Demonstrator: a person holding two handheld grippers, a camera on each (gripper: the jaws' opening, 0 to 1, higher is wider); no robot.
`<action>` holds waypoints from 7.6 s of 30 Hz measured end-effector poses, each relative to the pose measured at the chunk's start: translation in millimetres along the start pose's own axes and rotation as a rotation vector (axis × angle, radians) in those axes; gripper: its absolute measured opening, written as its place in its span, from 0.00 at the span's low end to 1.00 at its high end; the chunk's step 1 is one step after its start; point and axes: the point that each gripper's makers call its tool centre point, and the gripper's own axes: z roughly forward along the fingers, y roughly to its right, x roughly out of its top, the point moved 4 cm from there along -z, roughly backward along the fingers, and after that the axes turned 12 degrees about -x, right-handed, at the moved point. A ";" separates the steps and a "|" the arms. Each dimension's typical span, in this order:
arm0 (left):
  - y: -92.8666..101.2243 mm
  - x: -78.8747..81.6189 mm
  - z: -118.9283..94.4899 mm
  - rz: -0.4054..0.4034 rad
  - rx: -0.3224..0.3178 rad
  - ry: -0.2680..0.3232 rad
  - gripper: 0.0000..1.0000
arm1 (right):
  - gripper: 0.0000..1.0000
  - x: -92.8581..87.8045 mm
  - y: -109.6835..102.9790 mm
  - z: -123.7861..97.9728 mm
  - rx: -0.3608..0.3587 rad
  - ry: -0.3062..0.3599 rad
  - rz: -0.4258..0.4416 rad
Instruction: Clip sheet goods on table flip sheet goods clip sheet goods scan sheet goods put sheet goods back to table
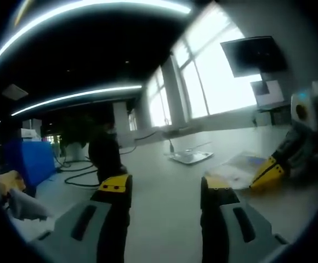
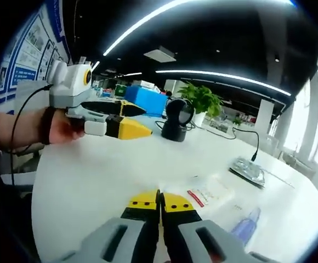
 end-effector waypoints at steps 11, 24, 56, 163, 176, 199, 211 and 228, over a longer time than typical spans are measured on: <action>-1.2 -1.1 0.8 0.001 -0.001 -0.003 0.43 | 0.00 -1.8 2.8 -8.4 0.041 -0.003 0.092; -1.4 -1.3 0.2 0.002 -0.002 -0.003 0.43 | 0.00 -1.1 2.8 -15.6 0.041 0.007 0.102; 2.4 -0.9 0.5 0.005 -0.004 -0.007 0.42 | 0.12 -1.7 -8.6 -13.3 -0.027 0.089 -0.184; 0.0 -0.9 1.2 -0.001 -0.002 -0.002 0.41 | 0.00 56.4 178.7 -104.5 -0.661 0.497 0.503; 2.1 -1.6 2.2 0.009 -0.008 -0.012 0.41 | 0.00 7.8 212.1 -132.3 -0.805 0.525 0.750; 4.0 -2.4 2.8 0.012 -0.014 -0.020 0.41 | 0.00 -51.3 240.9 -150.4 -0.924 0.490 1.036; 4.6 -1.7 1.9 0.009 -0.015 -0.017 0.41 | 0.00 -65.4 241.5 -149.8 -0.951 0.460 1.127; 2.6 -1.8 1.2 0.010 -0.005 -0.017 0.41 | 0.00 -97.2 238.6 -141.0 -0.968 0.366 1.322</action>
